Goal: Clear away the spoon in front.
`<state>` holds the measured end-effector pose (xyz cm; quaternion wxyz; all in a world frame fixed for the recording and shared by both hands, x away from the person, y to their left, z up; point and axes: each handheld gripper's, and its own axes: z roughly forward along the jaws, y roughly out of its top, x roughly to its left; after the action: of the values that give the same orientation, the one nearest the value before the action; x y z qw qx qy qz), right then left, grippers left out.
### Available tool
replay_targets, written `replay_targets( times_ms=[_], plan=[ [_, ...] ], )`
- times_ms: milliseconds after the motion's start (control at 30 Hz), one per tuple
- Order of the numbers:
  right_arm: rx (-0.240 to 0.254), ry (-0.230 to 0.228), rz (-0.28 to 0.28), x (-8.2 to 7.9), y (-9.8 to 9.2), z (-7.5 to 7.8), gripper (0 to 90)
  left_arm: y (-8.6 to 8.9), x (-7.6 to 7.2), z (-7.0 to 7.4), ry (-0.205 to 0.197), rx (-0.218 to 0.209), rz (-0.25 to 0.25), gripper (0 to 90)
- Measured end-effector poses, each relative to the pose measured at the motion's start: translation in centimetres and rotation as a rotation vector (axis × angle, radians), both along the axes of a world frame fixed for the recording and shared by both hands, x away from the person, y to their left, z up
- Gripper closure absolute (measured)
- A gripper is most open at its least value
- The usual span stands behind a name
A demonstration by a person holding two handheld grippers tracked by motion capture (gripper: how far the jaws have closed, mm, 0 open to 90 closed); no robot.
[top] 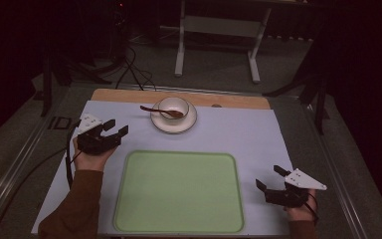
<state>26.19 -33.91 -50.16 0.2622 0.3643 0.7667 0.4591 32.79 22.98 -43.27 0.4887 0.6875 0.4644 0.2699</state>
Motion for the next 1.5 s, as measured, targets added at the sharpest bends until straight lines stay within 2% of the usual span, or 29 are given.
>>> replay_targets(
  times_ms=[300, 633, 1067, 1500],
  plan=[
    [0.002, -0.001, -0.001, 0.0, 0.0, 0.0, 13.9, -0.7, 1.8, 0.3, -0.001, 0.013, 0.004, 43.3],
    [0.001, 0.0, 0.001, 0.0, 0.0, 0.0, 13.9, -1.6, 3.9, 0.4, 0.018, 0.044, 0.001, 42.6],
    [0.001, -0.001, 0.001, 0.0, 0.0, 0.0, 13.9, -1.6, 6.0, 0.8, 0.028, 0.021, 0.013, 41.8],
    [-0.001, 0.001, 0.003, 0.0, 0.0, 0.0, 13.9, -1.8, 8.4, 0.7, 0.042, 0.033, 0.027, 41.8]
  ],
)
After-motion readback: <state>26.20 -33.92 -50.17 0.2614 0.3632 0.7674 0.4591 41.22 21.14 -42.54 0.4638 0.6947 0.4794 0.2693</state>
